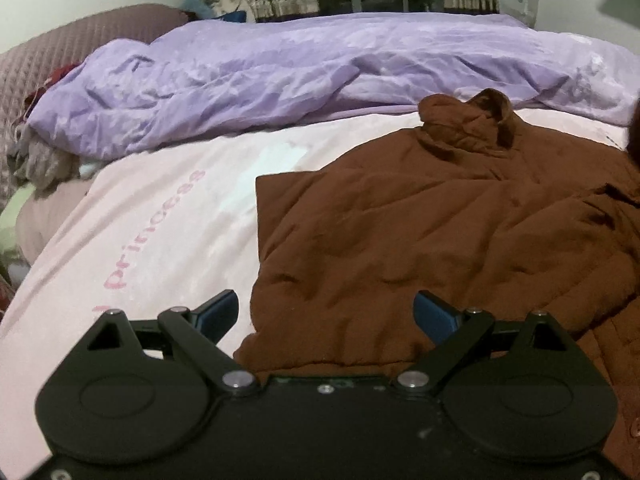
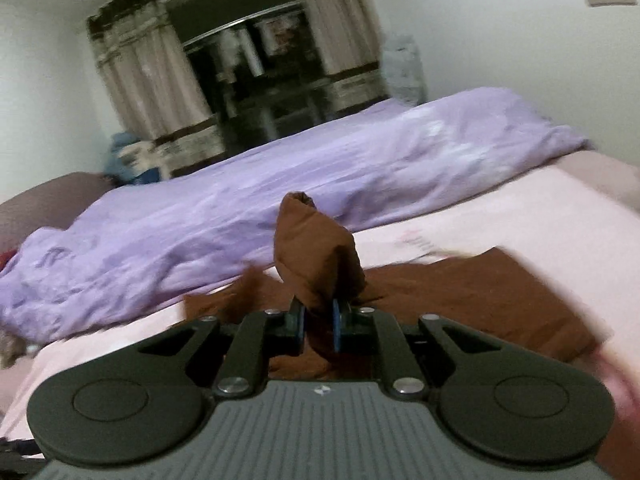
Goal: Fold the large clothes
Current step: 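Grasp the other sleeve cuff with the right gripper and lift it, then lay the sleeve across the jacket body with the right gripper and release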
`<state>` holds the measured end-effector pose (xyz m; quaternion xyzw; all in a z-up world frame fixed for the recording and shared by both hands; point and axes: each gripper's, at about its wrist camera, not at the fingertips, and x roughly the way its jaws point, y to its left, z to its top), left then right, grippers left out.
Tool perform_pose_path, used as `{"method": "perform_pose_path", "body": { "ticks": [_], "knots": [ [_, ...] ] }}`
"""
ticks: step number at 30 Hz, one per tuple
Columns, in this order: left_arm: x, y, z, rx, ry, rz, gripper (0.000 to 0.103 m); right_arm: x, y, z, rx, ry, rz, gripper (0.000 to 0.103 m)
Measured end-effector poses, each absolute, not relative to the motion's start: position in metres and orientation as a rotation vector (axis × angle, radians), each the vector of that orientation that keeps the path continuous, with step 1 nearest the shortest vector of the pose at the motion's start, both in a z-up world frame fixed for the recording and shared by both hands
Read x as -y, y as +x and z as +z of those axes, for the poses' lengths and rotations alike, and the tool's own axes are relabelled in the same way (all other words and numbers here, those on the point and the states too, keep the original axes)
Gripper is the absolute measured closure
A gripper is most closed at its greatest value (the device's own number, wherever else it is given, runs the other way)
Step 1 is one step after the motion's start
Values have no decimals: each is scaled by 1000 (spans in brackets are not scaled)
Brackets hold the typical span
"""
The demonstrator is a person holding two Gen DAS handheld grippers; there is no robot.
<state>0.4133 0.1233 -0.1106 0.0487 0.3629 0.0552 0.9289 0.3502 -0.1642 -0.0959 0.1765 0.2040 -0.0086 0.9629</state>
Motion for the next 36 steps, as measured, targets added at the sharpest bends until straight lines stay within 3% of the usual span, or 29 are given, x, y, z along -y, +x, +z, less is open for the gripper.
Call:
{"method": "perform_pose_path", "body": {
  "ticks": [7,16,21,25,28,30,34,35,36],
  "knots": [
    [-131,421,-123,-765,102,134,6,70,364,-99,-438,303,160,89],
    [-134,426,-138,-781,101,170,6,31,374,-123,-507,275,162,88],
    [-139,426,-142,-787,75,191,5,14,385,-152,-564,295,167,86],
    [-142,427,-150,-811,46,204,5,15,407,-200,-713,389,216,83],
    [-140,425,-145,-808,53,216,6,17,399,-194,-674,410,261,59],
    [-135,423,-138,-799,69,228,6,19,396,-184,-669,423,311,31],
    [-124,406,-116,-747,112,236,6,29,381,-164,-619,414,334,26],
    [-122,402,-110,-732,110,236,6,34,375,-156,-587,390,325,29],
    [-120,398,-102,-711,102,234,6,41,370,-150,-555,378,299,40]
  ]
}}
